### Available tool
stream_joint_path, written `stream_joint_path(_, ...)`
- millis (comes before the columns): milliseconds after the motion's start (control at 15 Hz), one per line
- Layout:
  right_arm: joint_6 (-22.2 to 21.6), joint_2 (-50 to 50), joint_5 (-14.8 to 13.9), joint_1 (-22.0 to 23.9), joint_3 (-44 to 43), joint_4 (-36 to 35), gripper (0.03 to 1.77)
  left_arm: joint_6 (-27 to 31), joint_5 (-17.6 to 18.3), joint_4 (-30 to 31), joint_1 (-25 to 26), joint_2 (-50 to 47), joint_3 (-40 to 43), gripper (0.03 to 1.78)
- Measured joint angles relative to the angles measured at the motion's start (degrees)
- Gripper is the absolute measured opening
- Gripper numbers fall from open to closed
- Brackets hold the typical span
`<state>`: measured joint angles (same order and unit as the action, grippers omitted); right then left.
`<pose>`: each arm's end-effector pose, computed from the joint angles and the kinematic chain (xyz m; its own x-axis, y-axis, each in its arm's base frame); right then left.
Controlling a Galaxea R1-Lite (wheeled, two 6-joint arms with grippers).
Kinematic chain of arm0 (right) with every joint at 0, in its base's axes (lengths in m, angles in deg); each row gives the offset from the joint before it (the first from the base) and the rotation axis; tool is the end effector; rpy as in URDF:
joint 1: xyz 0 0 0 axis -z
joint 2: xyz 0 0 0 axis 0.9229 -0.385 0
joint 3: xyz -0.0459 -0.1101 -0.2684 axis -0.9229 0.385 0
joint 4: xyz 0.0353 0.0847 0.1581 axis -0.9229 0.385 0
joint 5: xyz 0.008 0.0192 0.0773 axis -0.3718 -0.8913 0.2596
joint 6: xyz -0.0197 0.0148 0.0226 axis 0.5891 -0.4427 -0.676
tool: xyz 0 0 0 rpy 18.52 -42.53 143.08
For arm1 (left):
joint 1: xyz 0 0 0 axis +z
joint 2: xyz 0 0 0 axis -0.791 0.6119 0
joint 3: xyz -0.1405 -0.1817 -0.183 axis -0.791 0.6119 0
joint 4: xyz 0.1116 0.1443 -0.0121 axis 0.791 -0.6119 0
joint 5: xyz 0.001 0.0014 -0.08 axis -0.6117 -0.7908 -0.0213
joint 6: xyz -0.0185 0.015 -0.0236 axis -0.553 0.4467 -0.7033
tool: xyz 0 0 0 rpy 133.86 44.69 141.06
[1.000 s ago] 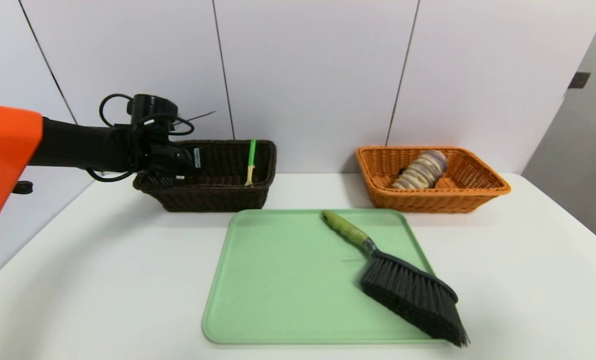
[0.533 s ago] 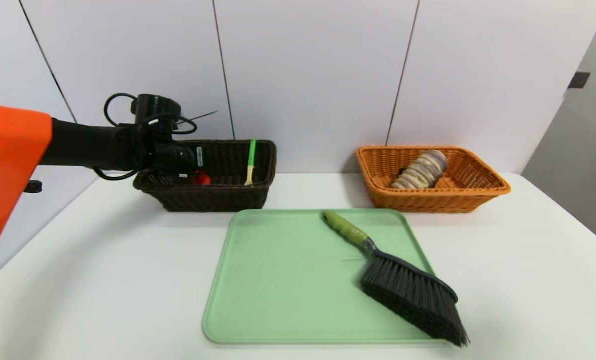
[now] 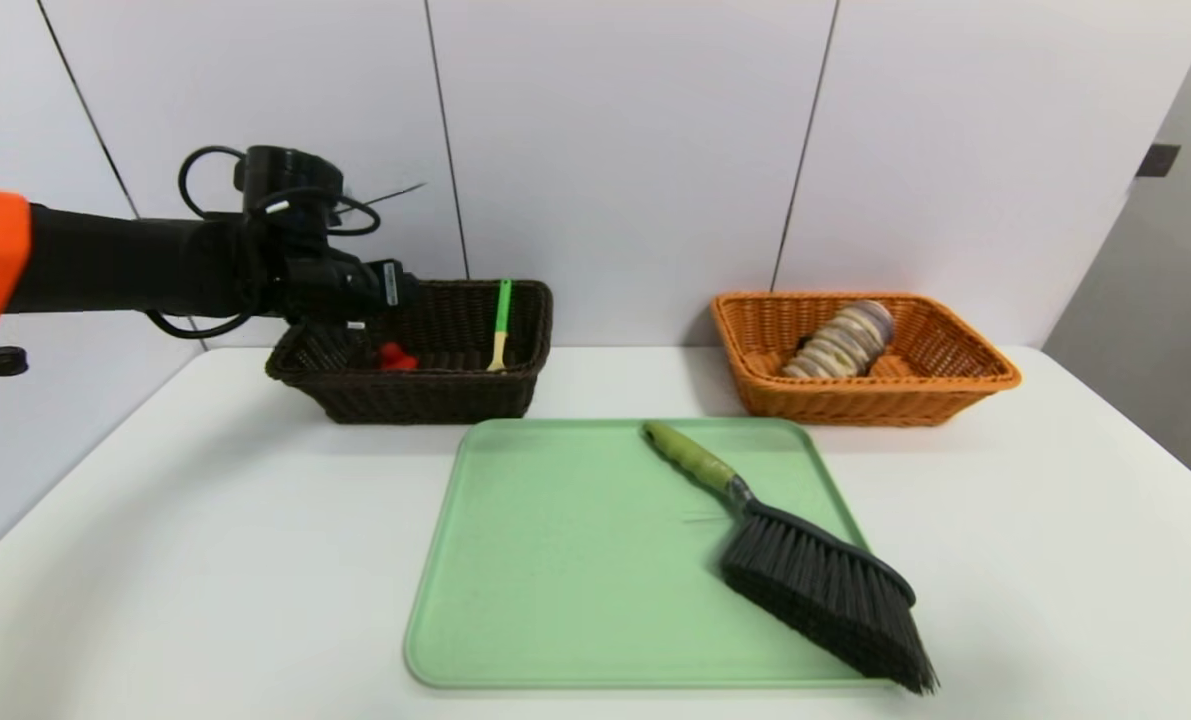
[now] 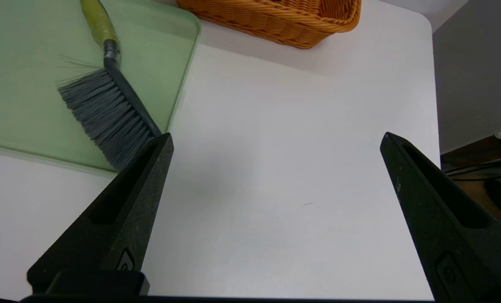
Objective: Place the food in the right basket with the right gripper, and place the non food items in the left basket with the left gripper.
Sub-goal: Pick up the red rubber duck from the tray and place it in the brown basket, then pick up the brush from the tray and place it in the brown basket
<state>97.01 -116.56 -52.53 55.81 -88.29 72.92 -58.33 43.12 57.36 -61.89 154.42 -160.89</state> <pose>0.0699 0.0102 0.2724 0.8965 0.0595 -0.4389 -0.1597 0.9677 -0.1950 0.4081 -0.0678 0.2249 0.8997 -0.1138 -0.4215 0.0378 0.9821 -0.1844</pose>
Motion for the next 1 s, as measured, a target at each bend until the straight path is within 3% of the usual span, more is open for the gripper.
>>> stream_joint_path(200,0.02,0.22,0.05,0.94,0.35,0.00,1.70,0.27,0.74,-4.08,-5.75,-7.46,-0.18,1.55)
stream_joint_path(333,0.02,0.27,0.05,1.40,0.44,0.02,1.70,0.44,4.73,-9.55,-10.08,-11.96,-0.35,1.59)
stream_joint_path(533,-0.05,0.68,0.13,1.84,0.90,0.00,1.70,0.35,20.32,-11.82,-12.23,-16.51,-0.20,1.62)
stream_joint_path(733,-1.18,1.62,0.07,1.96,1.95,-0.01,1.70,-0.37,36.21,-6.05,-12.70,-17.99,1.02,1.65)
stream_joint_path(867,-2.21,2.21,0.07,1.99,2.36,0.00,1.70,-2.49,44.29,2.40,-12.86,-17.91,3.51,1.66)
stream_joint_path(1000,-2.51,2.71,0.05,1.99,2.56,0.02,1.71,-6.81,46.92,8.58,-14.17,-17.62,4.58,1.67)
